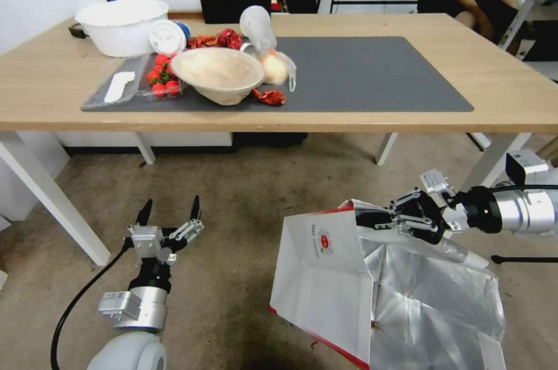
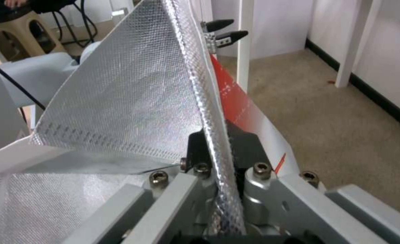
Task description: Pick up the food delivery bag from the floor and place it on the table.
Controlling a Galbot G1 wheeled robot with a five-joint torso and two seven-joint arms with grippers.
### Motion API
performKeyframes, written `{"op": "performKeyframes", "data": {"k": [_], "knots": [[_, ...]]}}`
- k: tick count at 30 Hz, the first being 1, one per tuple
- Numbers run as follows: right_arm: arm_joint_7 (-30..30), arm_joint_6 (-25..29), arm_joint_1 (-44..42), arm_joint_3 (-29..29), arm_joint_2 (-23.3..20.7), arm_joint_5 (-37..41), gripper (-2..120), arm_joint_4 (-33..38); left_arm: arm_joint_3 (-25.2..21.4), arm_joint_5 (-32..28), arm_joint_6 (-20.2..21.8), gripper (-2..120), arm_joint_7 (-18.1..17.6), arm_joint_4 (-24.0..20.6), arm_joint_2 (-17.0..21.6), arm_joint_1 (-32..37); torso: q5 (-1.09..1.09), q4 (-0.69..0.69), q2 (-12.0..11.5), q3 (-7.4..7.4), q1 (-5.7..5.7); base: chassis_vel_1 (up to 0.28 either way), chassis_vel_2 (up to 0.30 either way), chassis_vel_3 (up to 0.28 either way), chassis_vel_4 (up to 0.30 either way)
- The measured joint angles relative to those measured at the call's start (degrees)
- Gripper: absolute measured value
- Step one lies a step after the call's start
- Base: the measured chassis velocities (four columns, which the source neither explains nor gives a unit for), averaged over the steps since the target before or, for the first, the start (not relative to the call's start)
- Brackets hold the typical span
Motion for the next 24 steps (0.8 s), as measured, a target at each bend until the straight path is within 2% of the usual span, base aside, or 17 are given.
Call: {"op": "performKeyframes", "data": {"k": [5, 24], "knots": [[0.0, 0.0, -0.2, 0.0, 0.2, -0.1, 0, 0.0, 0.0, -0.1, 0.0, 100, 0.0, -0.1, 0.2, 0.0, 0.0, 0.0, 1.7, 1.14, 0.58, 0.0, 0.0, 0.0, 0.0], [-0.4, 0.1, -0.4, -0.4, 0.6, -0.6, 0, -0.5, 0.0, -0.1, 0.0, 100, 0.1, -0.2, 0.2, 0.4, 0.0, 0.0, 5.8, 3.88, 1.94, 0.0, 0.0, 0.0, 0.0]]}}
